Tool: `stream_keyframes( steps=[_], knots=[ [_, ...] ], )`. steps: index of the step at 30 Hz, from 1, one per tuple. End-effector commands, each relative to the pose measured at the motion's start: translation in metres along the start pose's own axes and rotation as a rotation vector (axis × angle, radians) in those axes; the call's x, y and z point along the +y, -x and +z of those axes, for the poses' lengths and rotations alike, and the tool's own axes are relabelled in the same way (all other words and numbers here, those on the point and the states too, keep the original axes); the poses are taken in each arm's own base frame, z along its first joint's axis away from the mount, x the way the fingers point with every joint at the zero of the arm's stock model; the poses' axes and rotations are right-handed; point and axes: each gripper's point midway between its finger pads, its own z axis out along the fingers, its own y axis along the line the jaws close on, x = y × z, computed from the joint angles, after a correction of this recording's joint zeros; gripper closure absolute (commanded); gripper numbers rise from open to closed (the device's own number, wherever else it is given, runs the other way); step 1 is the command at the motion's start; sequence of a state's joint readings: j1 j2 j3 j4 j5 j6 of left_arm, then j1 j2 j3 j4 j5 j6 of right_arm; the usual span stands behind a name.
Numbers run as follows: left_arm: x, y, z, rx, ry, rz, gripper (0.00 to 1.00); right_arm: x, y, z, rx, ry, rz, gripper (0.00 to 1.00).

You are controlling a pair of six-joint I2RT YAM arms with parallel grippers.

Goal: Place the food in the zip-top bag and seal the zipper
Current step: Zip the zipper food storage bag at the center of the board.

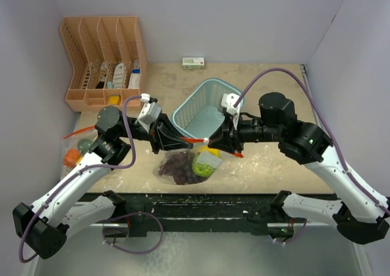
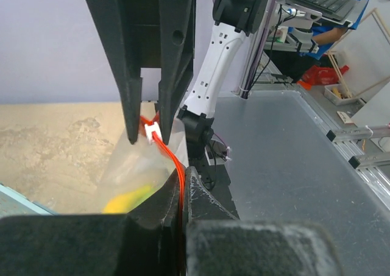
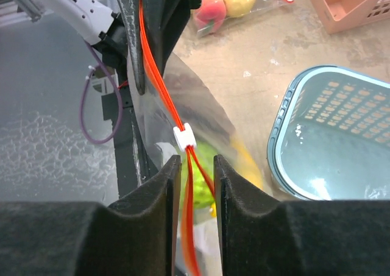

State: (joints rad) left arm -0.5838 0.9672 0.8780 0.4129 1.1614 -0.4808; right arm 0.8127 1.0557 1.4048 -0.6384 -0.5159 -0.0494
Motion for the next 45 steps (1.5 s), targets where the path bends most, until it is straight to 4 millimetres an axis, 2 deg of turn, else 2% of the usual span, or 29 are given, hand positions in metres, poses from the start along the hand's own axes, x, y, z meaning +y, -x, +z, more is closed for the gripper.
stream_keyframes(
  steps=[1,3,9,14,18,24,26,34,45],
  knots=[
    [-0.011,0.028,0.0,-0.038,-0.012,0.116,1.0,0.007,0.02,-0.011,-0.087,0.019,-0.083,0.63],
    [-0.012,0.028,0.001,-0.042,-0.017,0.115,1.0,0.018,0.025,-0.011,-0.104,0.083,-0.12,0.57],
    [-0.017,0.033,0.0,-0.051,-0.032,0.132,1.0,0.015,0.027,-0.002,-0.082,0.112,-0.155,0.46],
    [-0.018,0.03,0.0,-0.044,-0.04,0.126,1.0,0.018,0.034,0.003,-0.086,0.16,-0.183,0.42],
    [-0.019,0.029,-0.001,-0.048,-0.033,0.131,1.0,0.026,0.037,0.006,-0.089,0.224,-0.193,0.53],
    [-0.018,0.028,-0.001,-0.046,-0.032,0.13,1.0,0.035,0.027,0.01,-0.046,0.306,-0.157,0.87],
    [-0.017,0.027,-0.001,-0.045,-0.032,0.127,1.0,0.035,0.023,0.012,-0.03,0.309,-0.137,0.94],
    [-0.02,0.034,-0.003,-0.055,-0.008,0.152,1.0,0.026,0.007,0.011,0.012,0.236,-0.091,0.98],
    [-0.013,0.053,-0.015,-0.025,0.168,0.257,1.0,0.011,-0.009,-0.005,0.009,0.062,-0.066,0.99]
  ],
)
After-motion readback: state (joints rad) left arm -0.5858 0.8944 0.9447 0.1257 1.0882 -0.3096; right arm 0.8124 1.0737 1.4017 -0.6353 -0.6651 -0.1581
